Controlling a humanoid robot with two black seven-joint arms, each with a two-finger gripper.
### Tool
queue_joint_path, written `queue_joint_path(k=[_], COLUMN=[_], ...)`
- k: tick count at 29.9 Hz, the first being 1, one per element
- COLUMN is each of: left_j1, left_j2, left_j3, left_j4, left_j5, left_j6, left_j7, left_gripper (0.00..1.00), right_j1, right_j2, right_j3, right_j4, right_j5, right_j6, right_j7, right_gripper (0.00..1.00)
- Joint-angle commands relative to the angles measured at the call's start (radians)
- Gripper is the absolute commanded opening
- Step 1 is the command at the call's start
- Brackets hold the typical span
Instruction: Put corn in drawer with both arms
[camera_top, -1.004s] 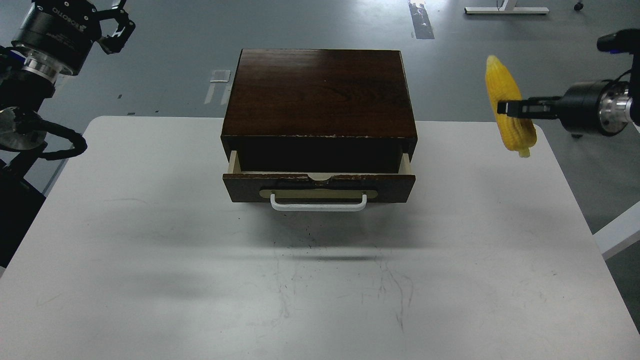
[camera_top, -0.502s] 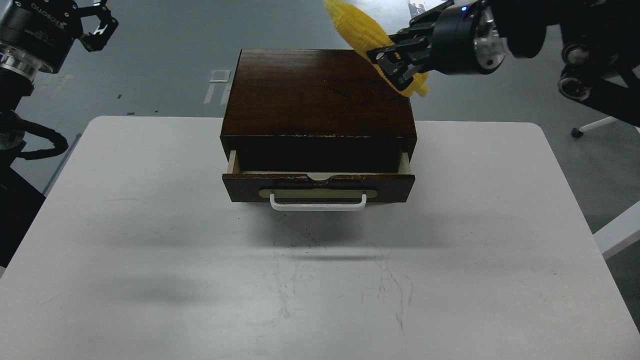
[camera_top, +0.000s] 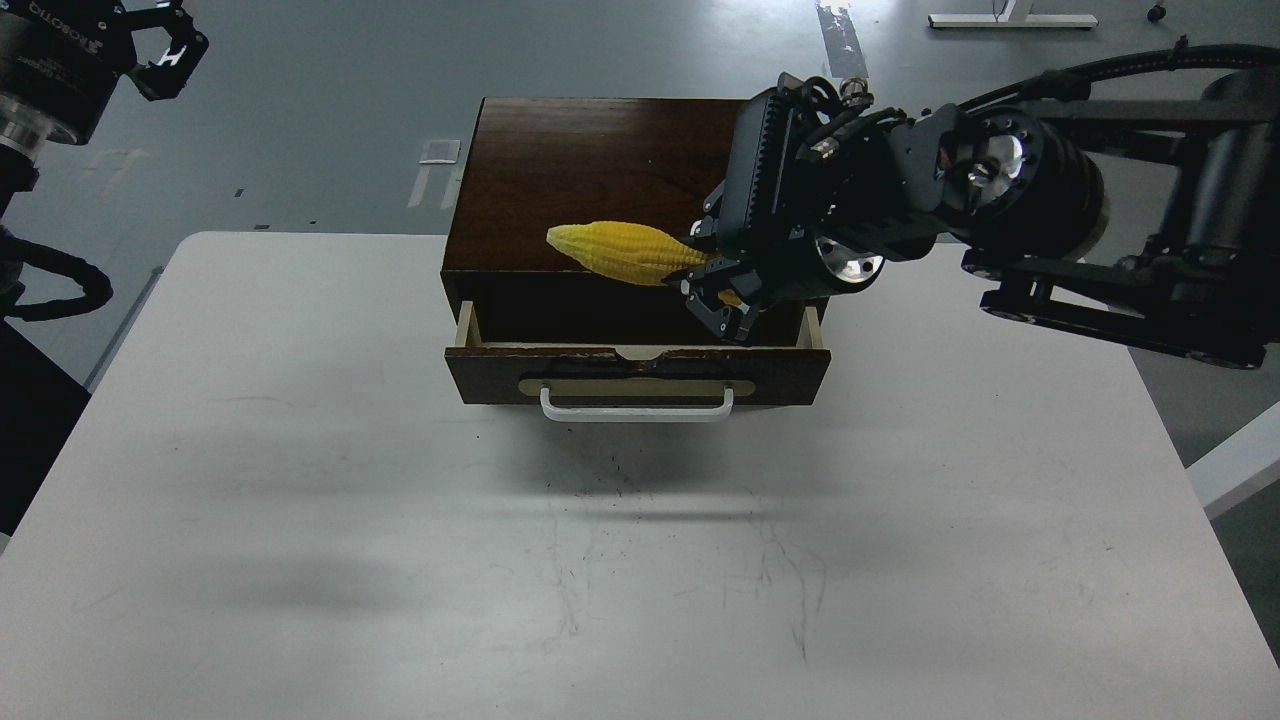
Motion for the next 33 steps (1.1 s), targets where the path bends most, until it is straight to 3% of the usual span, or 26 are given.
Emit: queue_joint_path(k=[1,4,9,12,20,29,31,33], left_j1=[0.000,0.005,0.011,0.009,0.009,0.008,0.008,0.006], left_j2=[-0.001,-0.003,-0.003,-0.001,0.000,-0.003,-0.003,-0.001], left_j3=[0.000,0.000,0.001,0.001,0.001,0.001,0.001,0.001], left_j4=[0.000,0.002,0.002,0.002,0.002,0.002,0.002,0.002], left_j5=[-0.002,-0.002,0.000,0.001,0.000,0.001,0.001,0.001], left_j6=[0.000,0.000,0.000,0.000,0.000,0.000,0.000,0.000], left_j7=[-0.002,-0.002,0.003,0.003,0.003,0.006,0.006,0.006], left_gripper=[0.98,0.98,0.98,0.98,0.98,0.98,0.98,0.98], right_j1=[-0.018,-0.030,-0.041,-0.049,-0.055,-0.058,-0.058,-0.058], right_j2=[0.002,0.011,0.013,0.011,0.013,0.001,-0.001,-0.010], right_j3=[-0.003,-0.003,-0.002,0.001,0.000,0.017,0.027,0.069], right_j4=[-0.009,-0.012,-0.031,-0.031,-0.037,-0.057,-0.058,-0.067], right_j5=[-0.019,-0.021,-0.019,-0.018,-0.018,-0.003,0.002,0.039], right_j6=[0.000,0.000,-0.002,-0.006,-0.030,-0.062,-0.075,-0.085], right_j7=[0.000,-0.001,-0.001,-0.001,-0.001,-0.001,-0.001,-0.003], right_gripper=[0.11,0.16,0.41,0.49,0.63,0.70,0.75,0.88])
